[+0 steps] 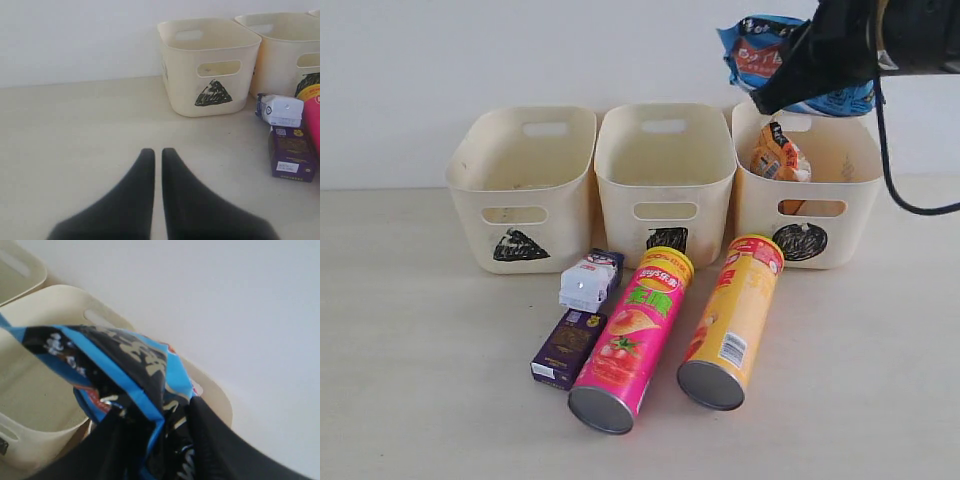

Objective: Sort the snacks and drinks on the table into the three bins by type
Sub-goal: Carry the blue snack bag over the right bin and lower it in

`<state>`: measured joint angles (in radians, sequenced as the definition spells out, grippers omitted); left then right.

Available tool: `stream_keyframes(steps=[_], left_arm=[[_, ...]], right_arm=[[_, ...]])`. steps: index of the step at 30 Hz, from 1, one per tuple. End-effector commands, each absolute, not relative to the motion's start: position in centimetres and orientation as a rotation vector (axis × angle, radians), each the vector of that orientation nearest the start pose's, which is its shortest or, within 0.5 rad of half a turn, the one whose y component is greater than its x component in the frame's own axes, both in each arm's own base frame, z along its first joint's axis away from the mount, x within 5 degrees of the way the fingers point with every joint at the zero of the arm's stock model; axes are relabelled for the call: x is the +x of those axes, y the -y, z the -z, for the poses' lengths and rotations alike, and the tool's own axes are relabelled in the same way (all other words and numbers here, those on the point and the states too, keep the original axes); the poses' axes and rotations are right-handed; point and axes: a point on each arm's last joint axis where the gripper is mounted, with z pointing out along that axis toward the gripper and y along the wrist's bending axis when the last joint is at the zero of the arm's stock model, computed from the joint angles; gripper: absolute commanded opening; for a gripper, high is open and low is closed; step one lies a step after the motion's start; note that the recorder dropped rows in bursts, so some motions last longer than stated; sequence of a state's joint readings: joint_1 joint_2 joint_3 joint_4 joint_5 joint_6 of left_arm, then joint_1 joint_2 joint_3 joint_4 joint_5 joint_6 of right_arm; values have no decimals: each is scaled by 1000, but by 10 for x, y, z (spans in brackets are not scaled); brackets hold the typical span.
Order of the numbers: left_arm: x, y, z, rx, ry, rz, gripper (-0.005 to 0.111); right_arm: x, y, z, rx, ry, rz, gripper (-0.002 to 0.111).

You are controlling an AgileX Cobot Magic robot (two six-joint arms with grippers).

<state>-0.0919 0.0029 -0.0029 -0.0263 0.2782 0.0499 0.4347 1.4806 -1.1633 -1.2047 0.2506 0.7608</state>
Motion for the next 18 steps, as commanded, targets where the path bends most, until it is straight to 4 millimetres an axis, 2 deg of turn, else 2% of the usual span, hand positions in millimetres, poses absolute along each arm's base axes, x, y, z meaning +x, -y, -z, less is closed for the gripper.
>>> stream_keyframes(steps=[1,8,18], left_arm=[[55,6,-189,109,-1751,67,4],[55,6,-189,109,-1751,67,4],[55,6,-189,109,-1751,67,4]], right_arm=[[331,-109,-348,-533,-1779,148,0],[354,-98,-335,-414,-1830,74,0],[401,-108,-331,-159,-1862,-70,0]])
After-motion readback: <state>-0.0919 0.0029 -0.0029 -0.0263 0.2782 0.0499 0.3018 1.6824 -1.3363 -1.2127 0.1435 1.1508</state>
